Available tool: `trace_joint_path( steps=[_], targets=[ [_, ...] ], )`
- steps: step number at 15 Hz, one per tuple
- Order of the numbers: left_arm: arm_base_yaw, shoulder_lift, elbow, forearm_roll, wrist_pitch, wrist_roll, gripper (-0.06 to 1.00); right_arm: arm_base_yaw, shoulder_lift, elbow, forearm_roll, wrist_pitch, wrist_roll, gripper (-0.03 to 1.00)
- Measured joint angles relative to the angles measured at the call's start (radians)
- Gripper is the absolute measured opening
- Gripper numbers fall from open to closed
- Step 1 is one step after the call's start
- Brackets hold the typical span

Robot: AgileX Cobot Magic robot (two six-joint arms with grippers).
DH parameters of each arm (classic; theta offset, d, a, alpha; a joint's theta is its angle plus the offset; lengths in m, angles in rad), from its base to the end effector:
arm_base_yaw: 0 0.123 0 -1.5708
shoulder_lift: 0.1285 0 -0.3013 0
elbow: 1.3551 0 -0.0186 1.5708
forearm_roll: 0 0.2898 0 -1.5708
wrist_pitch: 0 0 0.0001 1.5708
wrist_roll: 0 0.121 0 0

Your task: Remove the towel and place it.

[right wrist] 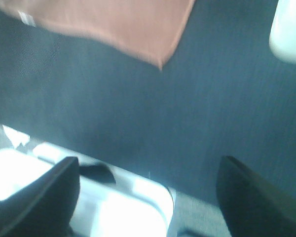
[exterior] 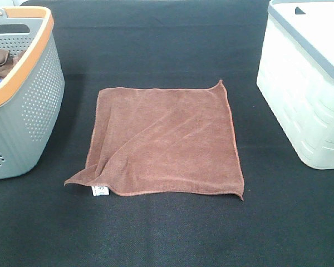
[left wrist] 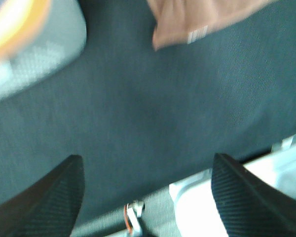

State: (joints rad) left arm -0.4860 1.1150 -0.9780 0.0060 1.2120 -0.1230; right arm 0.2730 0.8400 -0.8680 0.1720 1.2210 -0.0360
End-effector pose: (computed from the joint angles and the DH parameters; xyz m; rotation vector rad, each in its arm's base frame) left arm 0.2039 -0.1069 0.2972 0.5148 2.7954 -0.1247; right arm 0.1575 0.0643 0.3165 -0.3856 2.6567 0.3097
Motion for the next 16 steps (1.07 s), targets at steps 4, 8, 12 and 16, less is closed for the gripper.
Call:
trace_joint_path(
  steps=[4,8,12,16],
  targets=[
    [0.000,-0.200,0.211,-0.006,0.000,0.019,0.69,0.000,-0.168,0.169,-0.046,-0.018,0.000,0.73],
    [0.000,-0.460,0.384,-0.006,-0.093,0.113,0.69,0.000,-0.327,0.269,-0.104,-0.083,0.000,0.73],
    [0.000,-0.570,0.469,-0.046,-0.154,0.204,0.69,0.000,-0.352,0.338,-0.105,-0.120,-0.103,0.73],
    [0.000,-0.574,0.469,-0.088,-0.159,0.252,0.69,0.000,-0.359,0.344,-0.039,-0.125,-0.174,0.73]
  ],
)
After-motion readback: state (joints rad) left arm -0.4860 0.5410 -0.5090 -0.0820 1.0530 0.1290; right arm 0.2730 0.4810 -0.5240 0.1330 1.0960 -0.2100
